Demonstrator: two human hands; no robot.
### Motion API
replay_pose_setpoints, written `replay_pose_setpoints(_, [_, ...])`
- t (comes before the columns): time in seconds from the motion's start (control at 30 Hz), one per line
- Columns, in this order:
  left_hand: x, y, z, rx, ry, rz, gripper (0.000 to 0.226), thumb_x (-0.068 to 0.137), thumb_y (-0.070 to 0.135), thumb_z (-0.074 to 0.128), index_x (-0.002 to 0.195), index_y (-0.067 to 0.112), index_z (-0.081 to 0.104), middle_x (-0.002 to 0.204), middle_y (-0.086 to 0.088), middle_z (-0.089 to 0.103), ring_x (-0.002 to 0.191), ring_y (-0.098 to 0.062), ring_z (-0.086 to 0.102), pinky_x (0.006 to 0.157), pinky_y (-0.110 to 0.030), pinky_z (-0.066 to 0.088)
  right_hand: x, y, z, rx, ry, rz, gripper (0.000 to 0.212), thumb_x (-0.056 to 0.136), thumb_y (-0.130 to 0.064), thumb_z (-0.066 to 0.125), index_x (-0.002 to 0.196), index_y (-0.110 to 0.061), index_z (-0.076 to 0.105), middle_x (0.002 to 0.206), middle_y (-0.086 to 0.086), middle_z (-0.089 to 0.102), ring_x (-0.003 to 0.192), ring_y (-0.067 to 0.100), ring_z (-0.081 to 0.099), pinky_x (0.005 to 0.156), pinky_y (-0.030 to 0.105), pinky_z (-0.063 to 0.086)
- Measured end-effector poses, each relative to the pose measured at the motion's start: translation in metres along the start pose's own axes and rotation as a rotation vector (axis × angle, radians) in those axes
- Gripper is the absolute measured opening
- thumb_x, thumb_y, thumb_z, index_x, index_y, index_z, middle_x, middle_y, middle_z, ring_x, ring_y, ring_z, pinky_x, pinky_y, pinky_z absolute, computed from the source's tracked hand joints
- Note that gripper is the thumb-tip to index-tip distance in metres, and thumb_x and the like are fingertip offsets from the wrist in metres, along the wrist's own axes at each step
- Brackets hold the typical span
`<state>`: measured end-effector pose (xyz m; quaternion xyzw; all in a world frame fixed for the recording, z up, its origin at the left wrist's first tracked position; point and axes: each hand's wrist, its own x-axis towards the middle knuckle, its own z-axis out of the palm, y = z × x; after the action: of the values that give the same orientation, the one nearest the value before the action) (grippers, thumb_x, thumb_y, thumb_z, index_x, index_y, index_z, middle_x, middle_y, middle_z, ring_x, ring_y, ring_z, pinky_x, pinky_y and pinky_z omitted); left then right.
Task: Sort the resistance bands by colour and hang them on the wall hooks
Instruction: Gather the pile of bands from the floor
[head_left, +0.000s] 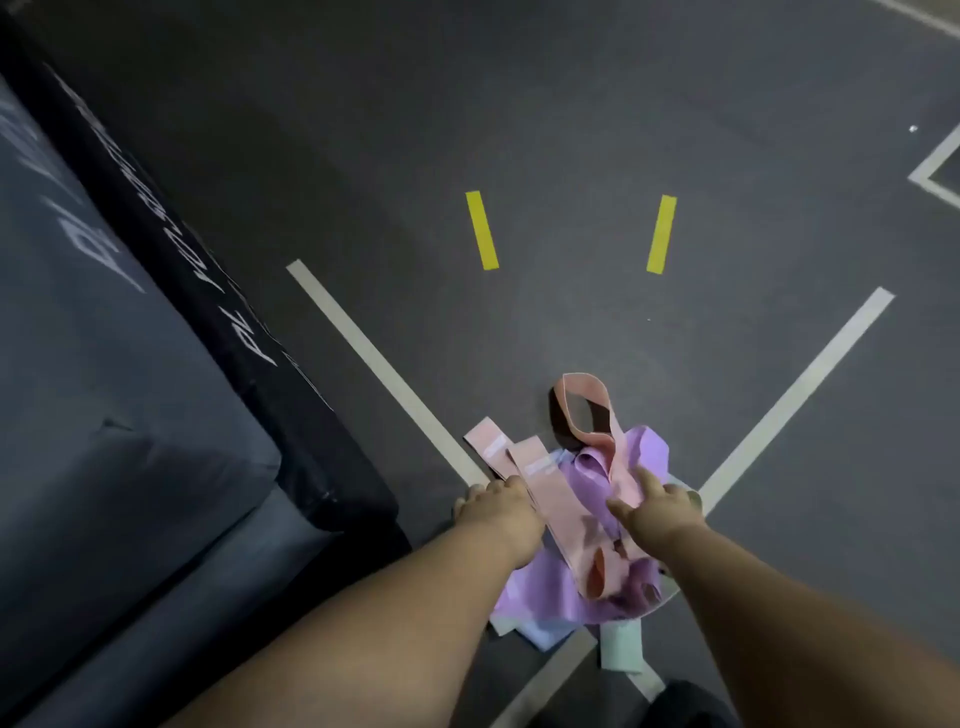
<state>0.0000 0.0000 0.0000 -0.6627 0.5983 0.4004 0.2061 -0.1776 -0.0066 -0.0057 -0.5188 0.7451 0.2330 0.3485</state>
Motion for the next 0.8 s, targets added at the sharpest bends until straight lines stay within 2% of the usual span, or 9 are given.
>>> replay_pose_setpoints(0.13, [0.016, 0.0, 0.012, 0.023, -0.044, 0.01, 0.051, 0.097, 0.047, 0.038, 0.138, 0.016, 0.035, 0.146, -0.008, 0.037, 0.135, -0.029, 0.031, 0.106, -0.042, 0.027, 0.014, -0.004, 0.002, 0.063, -0.066, -0.011, 0.065, 0.101, -0.047, 0.032, 0.153, -0.02, 0.004, 0.16, 0.005, 0.009, 0.145, 0.029, 0.013, 0.115, 0.04, 0.021])
replay_pose_setpoints(0.27, [0.031, 0.007, 0.023, -0.127, -0.147, -0.028, 0.055, 0.098, 0.047, 0.035, 0.142, 0.015, 0.031, 0.156, -0.009, 0.02, 0.144, -0.028, 0.016, 0.114, -0.043, 0.024, 0.041, -0.005, 0.017, 0.121, -0.097, -0.029, 0.067, 0.098, -0.051, 0.035, 0.152, -0.017, 0.014, 0.159, 0.007, 0.017, 0.144, 0.03, 0.019, 0.114, 0.039, 0.021])
replay_pose_setpoints(0.37, [0.04, 0.014, 0.029, -0.296, -0.195, -0.076, 0.057, 0.1, 0.045, 0.033, 0.144, 0.009, 0.03, 0.152, -0.012, 0.026, 0.141, -0.026, 0.023, 0.115, -0.037, 0.023, 0.051, -0.007, 0.027, 0.269, -0.029, -0.016, 0.06, 0.093, -0.051, 0.047, 0.141, -0.019, 0.034, 0.146, 0.014, 0.04, 0.134, 0.032, 0.036, 0.108, 0.037, 0.029])
replay_pose_setpoints(0.43, [0.04, 0.019, 0.032, -0.441, -0.184, -0.144, 0.061, 0.099, 0.047, 0.034, 0.146, 0.008, 0.028, 0.151, -0.012, 0.025, 0.139, -0.026, 0.027, 0.114, -0.033, 0.024, 0.053, -0.012, 0.034, 0.39, 0.014, -0.014, 0.058, 0.091, -0.052, 0.051, 0.135, -0.018, 0.039, 0.14, 0.014, 0.047, 0.13, 0.032, 0.041, 0.106, 0.036, 0.032])
replay_pose_setpoints(0.5, [0.042, 0.021, 0.04, -0.672, -0.177, -0.202, 0.061, 0.098, 0.045, 0.041, 0.146, 0.009, 0.03, 0.147, -0.011, 0.031, 0.135, -0.026, 0.037, 0.112, -0.031, 0.029, 0.057, -0.016, 0.042, 0.436, 0.022, 0.007, 0.067, 0.091, -0.056, 0.049, 0.143, -0.016, 0.034, 0.145, 0.014, 0.043, 0.133, 0.032, 0.039, 0.108, 0.036, 0.031])
replay_pose_setpoints(0.57, [0.047, 0.025, 0.051, -0.843, -0.216, -0.225, 0.067, 0.093, 0.054, 0.042, 0.144, 0.011, 0.035, 0.144, -0.01, 0.042, 0.13, -0.027, 0.044, 0.11, -0.035, 0.035, 0.059, -0.02, 0.047, 0.383, -0.006, 0.009, 0.065, 0.093, -0.059, 0.04, 0.142, -0.017, 0.039, 0.145, 0.018, 0.042, 0.134, 0.033, 0.038, 0.109, 0.036, 0.029])
replay_pose_setpoints(0.67, [0.079, 0.022, 0.093, -0.987, -0.21, -0.312, 0.101, 0.054, 0.086, 0.032, 0.139, 0.033, 0.042, 0.136, 0.003, 0.054, 0.123, -0.026, 0.051, 0.105, -0.043, 0.038, 0.06, -0.022, 0.056, 0.394, -0.002, 0.045, 0.056, 0.093, -0.06, 0.033, 0.132, -0.024, 0.052, 0.138, 0.02, 0.042, 0.132, 0.034, 0.035, 0.11, 0.035, 0.028])
replay_pose_setpoints(0.73, [0.103, 0.023, 0.121, -1.041, -0.198, -0.353, 0.1, 0.047, 0.088, 0.027, 0.131, 0.04, 0.048, 0.128, 0.007, 0.06, 0.116, -0.024, 0.055, 0.101, -0.046, 0.04, 0.058, -0.021, 0.058, 0.433, 0.015, 0.054, 0.057, 0.092, -0.062, 0.028, 0.135, -0.03, 0.05, 0.142, 0.016, 0.036, 0.137, 0.031, 0.029, 0.112, 0.035, 0.023])
replay_pose_setpoints(0.8, [0.1, 0.03, 0.115, -1.107, -0.213, -0.36, 0.089, 0.052, 0.085, 0.029, 0.126, 0.04, 0.052, 0.123, 0.006, 0.063, 0.108, -0.023, 0.06, 0.098, -0.047, 0.044, 0.057, -0.019, 0.059, 0.504, 0.011, 0.035, 0.061, 0.094, -0.061, 0.017, 0.143, -0.031, 0.038, 0.148, 0.009, 0.033, 0.138, 0.029, 0.025, 0.112, 0.035, 0.02])
